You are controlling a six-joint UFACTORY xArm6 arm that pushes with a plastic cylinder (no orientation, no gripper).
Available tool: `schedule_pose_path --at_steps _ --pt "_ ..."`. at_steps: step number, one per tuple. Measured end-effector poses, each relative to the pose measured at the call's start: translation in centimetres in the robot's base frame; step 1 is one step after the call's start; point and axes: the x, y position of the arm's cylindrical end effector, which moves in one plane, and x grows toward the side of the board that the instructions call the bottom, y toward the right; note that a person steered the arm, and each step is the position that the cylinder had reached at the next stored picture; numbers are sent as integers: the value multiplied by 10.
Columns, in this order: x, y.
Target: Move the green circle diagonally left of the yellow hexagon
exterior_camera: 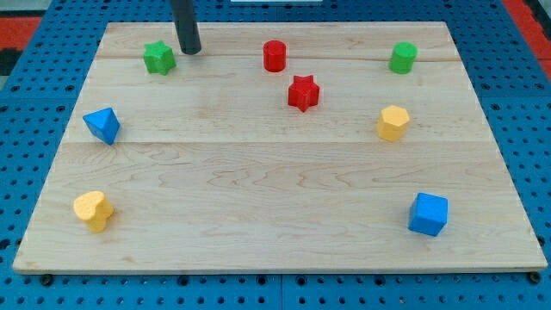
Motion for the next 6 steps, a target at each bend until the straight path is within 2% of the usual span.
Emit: schedule_pose_path --at_steps 1,2,5,6 --pt "-16 89" --pt "-16 129" --pt "-24 121" --pt "-34 148"
